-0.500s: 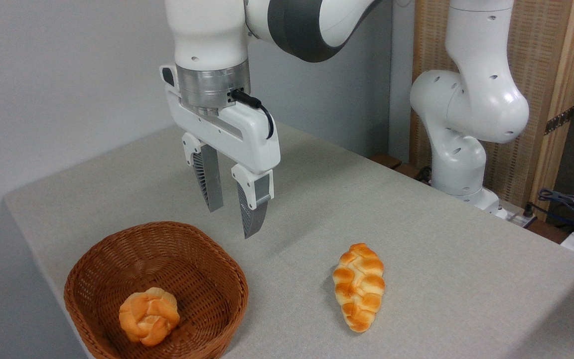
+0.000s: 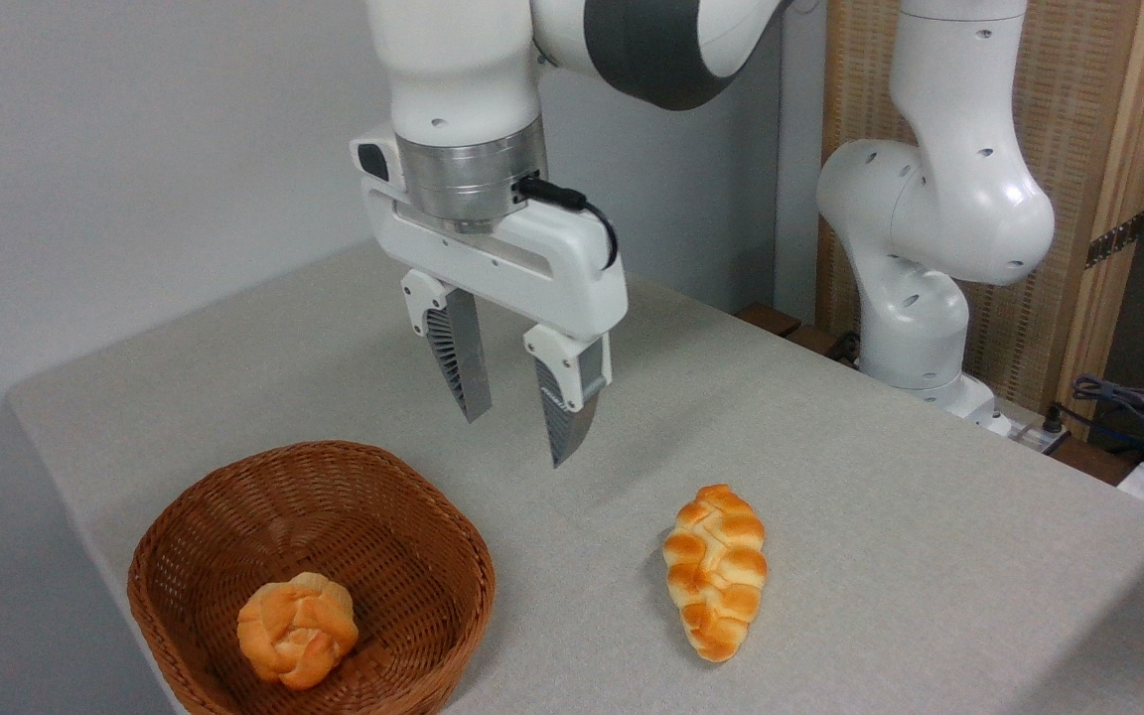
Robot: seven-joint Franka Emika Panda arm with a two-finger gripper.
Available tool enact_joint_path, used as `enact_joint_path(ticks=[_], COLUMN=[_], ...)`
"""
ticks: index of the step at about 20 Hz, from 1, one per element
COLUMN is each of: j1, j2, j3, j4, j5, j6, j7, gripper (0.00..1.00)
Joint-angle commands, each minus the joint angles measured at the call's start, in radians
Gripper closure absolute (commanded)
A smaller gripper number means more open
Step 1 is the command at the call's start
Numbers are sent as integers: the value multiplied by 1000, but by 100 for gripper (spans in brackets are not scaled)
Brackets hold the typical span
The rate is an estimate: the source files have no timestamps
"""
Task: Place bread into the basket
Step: 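Move the open gripper over the braided bread roll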
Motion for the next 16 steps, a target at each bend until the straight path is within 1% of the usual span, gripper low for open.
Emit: enact_joint_path(ticks=[1, 10, 16], j1=[-5, -5, -5], j2=[-47, -72, -91], j3=[29, 68, 68], j4=[-49, -77, -105], j5=[-19, -16, -11], j6=[-17, -26, -26], j7=[-57, -68, -72], gripper=[0, 0, 0])
